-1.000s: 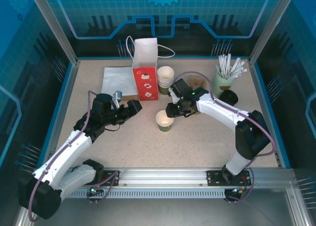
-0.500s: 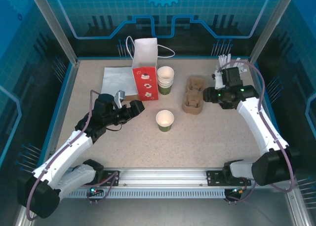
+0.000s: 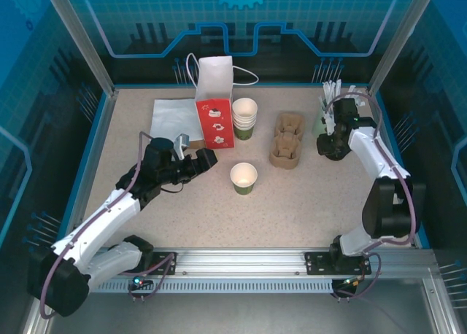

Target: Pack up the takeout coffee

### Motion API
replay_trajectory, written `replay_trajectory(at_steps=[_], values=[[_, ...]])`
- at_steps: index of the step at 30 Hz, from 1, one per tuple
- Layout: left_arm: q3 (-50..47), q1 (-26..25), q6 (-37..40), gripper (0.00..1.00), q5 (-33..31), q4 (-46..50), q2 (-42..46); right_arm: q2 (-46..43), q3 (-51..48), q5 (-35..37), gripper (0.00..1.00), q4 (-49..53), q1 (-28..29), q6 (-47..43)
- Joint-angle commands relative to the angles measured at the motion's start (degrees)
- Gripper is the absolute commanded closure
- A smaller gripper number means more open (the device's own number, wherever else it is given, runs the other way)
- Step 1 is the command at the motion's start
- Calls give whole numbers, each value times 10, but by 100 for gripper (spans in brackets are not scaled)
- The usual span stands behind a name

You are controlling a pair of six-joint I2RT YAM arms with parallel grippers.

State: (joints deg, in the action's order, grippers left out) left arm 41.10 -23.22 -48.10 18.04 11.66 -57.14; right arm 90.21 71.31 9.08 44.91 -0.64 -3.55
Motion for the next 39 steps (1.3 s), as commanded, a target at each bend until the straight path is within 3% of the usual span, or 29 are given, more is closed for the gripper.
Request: replay_trajectory(at_steps=[1, 15, 29, 39], values=[[21, -7, 5, 8, -1, -5, -4, 31, 31, 2, 50, -4, -19, -34], [38, -8, 16, 8, -2, 6, -25, 113, 75, -29, 52, -4, -49, -44], [46, -10, 20, 8, -4, 15, -31, 131, 96, -80, 74, 14, -59, -39], [46, -11, 23, 8, -6, 22, -28, 152, 105, -61, 70, 19, -61, -40]])
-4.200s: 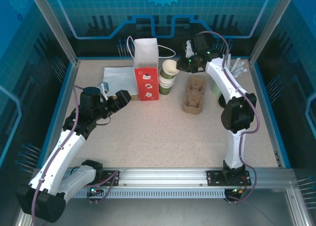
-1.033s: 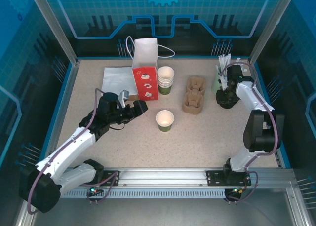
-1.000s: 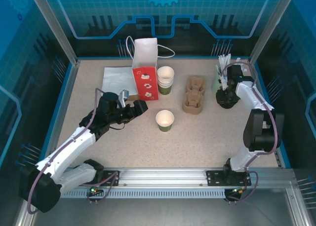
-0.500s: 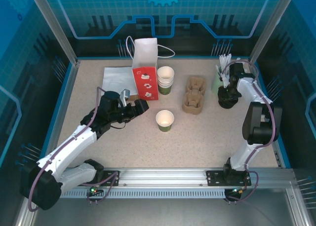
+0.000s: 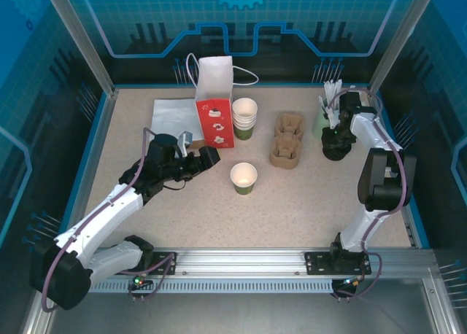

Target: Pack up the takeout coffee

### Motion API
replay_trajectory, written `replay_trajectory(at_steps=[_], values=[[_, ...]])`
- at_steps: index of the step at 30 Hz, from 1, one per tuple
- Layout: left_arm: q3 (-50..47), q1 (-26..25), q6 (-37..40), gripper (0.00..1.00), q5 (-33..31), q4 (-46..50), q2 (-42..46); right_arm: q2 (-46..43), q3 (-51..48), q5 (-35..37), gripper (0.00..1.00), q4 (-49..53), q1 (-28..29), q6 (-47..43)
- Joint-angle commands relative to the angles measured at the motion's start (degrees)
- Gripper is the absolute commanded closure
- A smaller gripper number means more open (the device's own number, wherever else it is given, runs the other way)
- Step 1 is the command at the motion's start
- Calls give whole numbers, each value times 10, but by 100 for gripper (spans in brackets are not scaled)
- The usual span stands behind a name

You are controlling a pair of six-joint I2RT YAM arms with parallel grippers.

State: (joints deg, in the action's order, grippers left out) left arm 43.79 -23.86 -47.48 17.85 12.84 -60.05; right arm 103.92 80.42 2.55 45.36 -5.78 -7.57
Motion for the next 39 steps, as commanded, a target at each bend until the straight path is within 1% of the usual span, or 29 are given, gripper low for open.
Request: replay_trajectory(at_steps=[1, 6, 10, 14, 20, 28, 39], values=[[19, -5, 17, 8, -5, 11, 1, 17, 16, 6, 70, 14, -10, 0], [20, -5, 18, 8, -6, 11, 2, 24, 21, 17, 69, 14, -10, -1], [20, -5, 18, 8, -7, 13, 0, 11, 21, 17, 69, 9, -10, -2], [22, -6, 18, 8, -7, 13, -1, -1, 17, 29, 65, -1, -11, -2], [22, -6, 19, 8, -7, 15, -1, 34, 27, 19, 65, 14, -13, -2], [24, -5, 20, 8, -9, 18, -2, 48, 31, -7, 69, 20, -13, -1], [25, -6, 22, 8, -10, 20, 0, 65, 34, -12, 72, 33, -13, -1]])
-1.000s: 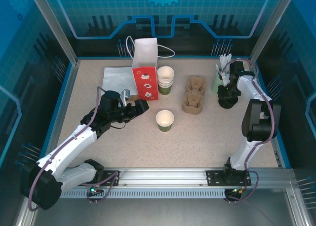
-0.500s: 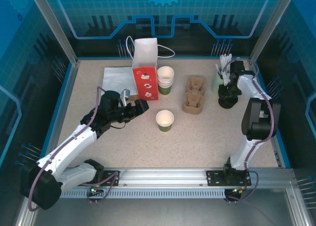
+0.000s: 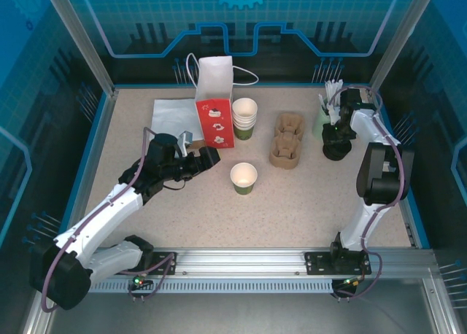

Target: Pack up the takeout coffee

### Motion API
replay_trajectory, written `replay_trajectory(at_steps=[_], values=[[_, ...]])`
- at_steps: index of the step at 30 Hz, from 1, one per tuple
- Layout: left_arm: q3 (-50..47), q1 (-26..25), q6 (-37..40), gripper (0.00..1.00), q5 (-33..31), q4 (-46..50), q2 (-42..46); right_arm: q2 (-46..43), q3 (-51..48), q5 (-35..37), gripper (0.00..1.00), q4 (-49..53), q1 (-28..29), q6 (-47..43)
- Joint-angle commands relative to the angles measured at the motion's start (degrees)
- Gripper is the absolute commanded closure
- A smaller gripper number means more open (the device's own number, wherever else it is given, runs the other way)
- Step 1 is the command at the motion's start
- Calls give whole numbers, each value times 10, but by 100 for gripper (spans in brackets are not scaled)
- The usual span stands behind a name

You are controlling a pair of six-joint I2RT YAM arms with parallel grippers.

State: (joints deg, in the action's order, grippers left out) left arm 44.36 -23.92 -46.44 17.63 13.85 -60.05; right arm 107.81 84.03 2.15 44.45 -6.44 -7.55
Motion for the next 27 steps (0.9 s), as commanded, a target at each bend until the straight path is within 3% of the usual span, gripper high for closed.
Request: replay_trajectory(at_steps=[1, 16, 27], values=[[20, -4, 12, 8, -8, 10, -1, 26, -3, -9, 72, 42, -6, -2], [26, -5, 13, 8, -8, 12, -2, 15, -8, -8, 69, 49, -7, -1], [29, -5, 19, 8, -10, 18, 0, -93, -26, -23, 62, 22, -10, 14]])
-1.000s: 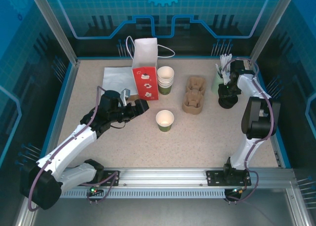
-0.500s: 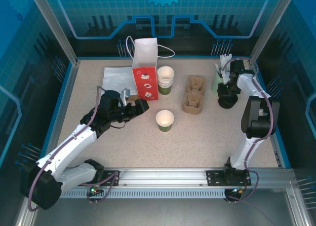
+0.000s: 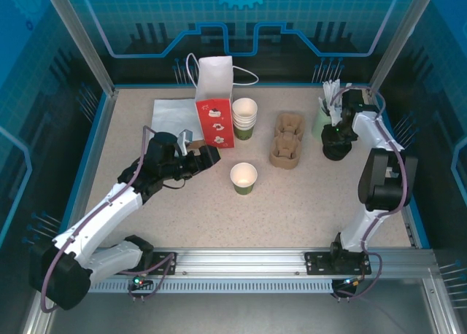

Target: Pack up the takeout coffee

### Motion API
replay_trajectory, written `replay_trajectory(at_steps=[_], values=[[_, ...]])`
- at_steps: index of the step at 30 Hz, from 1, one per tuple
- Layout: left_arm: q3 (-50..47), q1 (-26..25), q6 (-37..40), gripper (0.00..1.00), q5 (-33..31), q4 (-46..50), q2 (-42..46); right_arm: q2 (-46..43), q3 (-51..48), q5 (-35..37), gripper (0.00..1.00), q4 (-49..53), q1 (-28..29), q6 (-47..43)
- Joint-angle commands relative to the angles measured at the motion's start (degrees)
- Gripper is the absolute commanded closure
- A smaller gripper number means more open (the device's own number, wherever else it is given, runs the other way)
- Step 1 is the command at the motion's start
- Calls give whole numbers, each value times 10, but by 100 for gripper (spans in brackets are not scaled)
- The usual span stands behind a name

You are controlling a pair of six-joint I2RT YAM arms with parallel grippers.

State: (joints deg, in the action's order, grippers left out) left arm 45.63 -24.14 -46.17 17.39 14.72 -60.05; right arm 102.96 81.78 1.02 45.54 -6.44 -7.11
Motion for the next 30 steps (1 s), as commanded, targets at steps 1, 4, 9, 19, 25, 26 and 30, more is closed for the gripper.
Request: replay_trajectory(at_steps=[1, 4, 9, 19, 25, 26, 30], values=[[16, -4, 16, 7, -8, 9, 1, -55, -6, -13, 62, 11, -11, 12], [11, -3, 15, 8, -10, 9, 7, -86, -12, -14, 60, 13, -12, 16], [11, -3, 17, 7, -15, 16, 14, -159, -31, -55, 57, 5, -37, 43], [14, -3, 20, 7, -25, 21, 23, -269, -89, -189, 51, -27, -208, 144], [18, -4, 22, 7, -27, 24, 25, -191, -101, -238, 54, -38, -256, 202], [18, -3, 22, 7, -27, 25, 25, -174, -102, -244, 55, -46, -256, 212], [18, -3, 22, 7, -27, 27, 27, -103, -95, -279, 57, -80, -256, 249]])
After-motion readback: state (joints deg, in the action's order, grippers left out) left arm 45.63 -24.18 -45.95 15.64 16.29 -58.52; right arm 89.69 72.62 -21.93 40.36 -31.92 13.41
